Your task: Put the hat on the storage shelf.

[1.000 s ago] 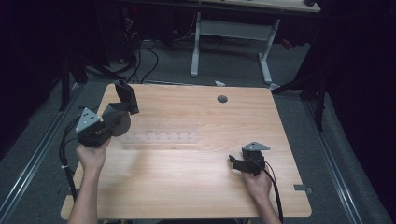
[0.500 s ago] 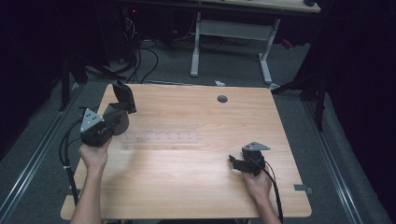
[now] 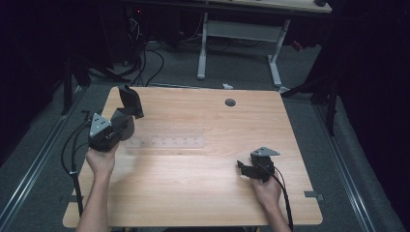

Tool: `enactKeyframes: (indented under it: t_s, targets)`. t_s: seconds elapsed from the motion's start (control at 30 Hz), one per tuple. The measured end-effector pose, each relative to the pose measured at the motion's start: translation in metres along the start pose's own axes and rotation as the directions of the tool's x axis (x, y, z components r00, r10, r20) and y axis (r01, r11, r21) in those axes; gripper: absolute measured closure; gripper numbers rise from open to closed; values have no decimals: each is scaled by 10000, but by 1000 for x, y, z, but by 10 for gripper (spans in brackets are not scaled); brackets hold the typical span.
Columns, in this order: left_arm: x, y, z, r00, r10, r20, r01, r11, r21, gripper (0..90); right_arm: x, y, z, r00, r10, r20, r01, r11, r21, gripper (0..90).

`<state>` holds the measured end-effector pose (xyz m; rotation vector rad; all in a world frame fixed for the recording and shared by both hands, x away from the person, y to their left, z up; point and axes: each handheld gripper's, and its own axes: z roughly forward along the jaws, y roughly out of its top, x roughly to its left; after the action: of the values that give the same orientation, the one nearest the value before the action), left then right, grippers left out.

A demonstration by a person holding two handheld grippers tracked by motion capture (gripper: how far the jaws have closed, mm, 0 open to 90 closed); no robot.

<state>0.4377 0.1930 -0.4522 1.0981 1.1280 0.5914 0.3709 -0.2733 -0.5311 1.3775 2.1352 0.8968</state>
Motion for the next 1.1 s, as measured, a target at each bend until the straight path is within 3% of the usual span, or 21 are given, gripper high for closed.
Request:
enactKeyframes:
  t_s: [0.37,0.57,0.77,0.93,1.1]
  targets:
    - [-2,-9,3,9998,213,-52,-214,9997,-137,861,0,0,0,10000,-1,1,1,10000,4,344]
    - [3,-17,3,9998,8,-186,-13,9997,-238,861,0,0,0,10000,-26,-17,26,10000,-7,343]
    - [5,-24,3,9996,58,-259,-68,9992,-388,860,0,0,0,10000,-6,-20,6,10000,0,343]
    - [10,-31,1,9989,-360,-294,346,9983,-477,857,0,0,0,10000,-6,-22,6,10000,-1,343]
    - [10,-32,-2,9986,-383,-362,373,9989,-280,849,0,0,0,10000,-25,-20,25,10000,-6,343]
